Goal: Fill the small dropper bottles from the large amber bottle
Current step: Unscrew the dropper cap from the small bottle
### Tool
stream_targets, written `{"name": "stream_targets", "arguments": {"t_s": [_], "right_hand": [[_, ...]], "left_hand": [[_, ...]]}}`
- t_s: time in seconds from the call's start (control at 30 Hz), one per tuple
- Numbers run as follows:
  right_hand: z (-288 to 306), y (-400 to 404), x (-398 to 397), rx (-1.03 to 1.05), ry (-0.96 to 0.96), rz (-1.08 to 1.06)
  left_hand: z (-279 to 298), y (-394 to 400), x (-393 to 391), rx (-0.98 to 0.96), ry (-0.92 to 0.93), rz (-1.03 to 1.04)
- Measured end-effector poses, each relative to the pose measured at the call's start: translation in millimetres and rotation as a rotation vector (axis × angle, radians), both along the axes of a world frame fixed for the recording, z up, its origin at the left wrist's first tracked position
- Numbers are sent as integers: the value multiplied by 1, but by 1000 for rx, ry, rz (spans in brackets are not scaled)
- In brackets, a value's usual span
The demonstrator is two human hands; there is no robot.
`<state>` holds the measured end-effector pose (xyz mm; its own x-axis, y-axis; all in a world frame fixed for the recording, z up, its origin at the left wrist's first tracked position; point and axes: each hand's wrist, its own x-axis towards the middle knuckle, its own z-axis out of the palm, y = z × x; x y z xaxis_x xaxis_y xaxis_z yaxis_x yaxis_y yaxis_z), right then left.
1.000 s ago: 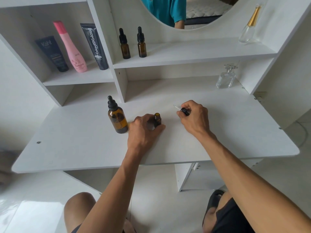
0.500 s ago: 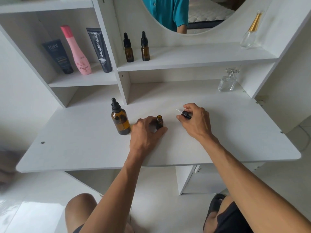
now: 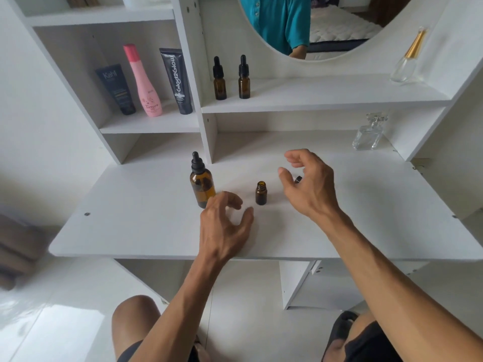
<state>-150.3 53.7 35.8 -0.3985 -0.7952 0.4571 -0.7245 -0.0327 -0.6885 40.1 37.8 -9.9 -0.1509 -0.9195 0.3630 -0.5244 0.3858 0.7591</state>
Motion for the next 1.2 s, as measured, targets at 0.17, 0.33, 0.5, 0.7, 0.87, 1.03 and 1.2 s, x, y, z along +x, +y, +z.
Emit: {"name": "stream_targets", "arguments": {"t_s": [0.17, 0.33, 0.5, 0.7, 0.87, 1.03, 1.2], "right_hand": [[23, -11, 47, -32, -37, 194], [37, -33, 86, 21, -61, 318], [43, -47, 108, 108, -79, 377], [41, -54, 117, 107, -69, 353], [40, -55, 116, 107, -65, 372], [46, -55, 117, 85, -68, 388], [59, -54, 118, 12, -154, 400]], "left_hand": [[7, 0, 19, -156, 184, 345], [6, -23, 31, -21, 183, 336], [8, -39, 29, 60, 217, 156], [8, -39, 22, 77, 248, 159], [5, -38, 21, 113, 299, 156], [5, -38, 22, 90, 294, 135], [3, -39, 23, 75, 295, 125]]}}
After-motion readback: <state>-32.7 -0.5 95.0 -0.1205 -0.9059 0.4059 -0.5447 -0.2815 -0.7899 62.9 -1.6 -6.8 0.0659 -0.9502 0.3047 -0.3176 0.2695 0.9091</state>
